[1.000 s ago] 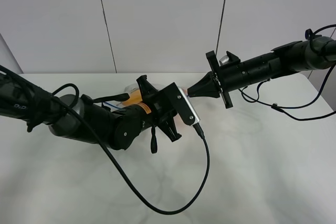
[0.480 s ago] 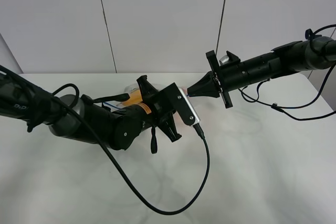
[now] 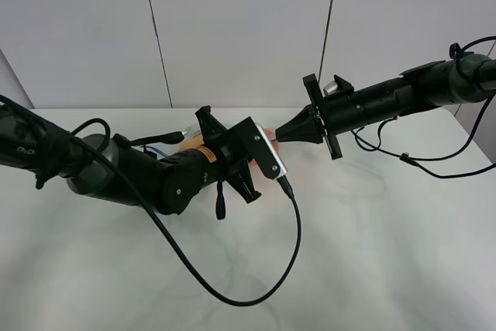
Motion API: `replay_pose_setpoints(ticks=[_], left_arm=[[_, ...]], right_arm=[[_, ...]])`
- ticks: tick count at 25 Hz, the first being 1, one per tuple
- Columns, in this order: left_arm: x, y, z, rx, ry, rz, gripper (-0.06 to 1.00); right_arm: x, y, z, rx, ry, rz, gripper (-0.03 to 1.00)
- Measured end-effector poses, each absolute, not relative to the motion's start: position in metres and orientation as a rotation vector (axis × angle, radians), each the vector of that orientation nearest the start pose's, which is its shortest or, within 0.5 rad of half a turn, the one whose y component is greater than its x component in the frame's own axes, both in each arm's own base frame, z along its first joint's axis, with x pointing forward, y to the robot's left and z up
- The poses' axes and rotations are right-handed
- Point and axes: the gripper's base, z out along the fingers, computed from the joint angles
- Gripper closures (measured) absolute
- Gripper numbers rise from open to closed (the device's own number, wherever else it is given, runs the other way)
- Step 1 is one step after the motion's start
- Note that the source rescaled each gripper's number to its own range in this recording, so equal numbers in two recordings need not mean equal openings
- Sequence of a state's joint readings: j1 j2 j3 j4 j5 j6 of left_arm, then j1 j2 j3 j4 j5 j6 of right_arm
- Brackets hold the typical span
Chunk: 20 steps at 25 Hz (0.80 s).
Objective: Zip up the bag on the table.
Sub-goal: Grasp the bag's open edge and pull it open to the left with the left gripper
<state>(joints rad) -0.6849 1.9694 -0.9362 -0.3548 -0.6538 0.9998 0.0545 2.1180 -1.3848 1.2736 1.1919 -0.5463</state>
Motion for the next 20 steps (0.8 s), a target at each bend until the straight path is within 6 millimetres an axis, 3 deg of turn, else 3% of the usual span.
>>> replay_pose_setpoints(ticks=[20], left_arm=[[0.343,-0.122,0.129,0.966,1.629,0.51,0.94]], right_arm=[[0.401,0.108,0.172,0.141,2.611,1.648,0.97]])
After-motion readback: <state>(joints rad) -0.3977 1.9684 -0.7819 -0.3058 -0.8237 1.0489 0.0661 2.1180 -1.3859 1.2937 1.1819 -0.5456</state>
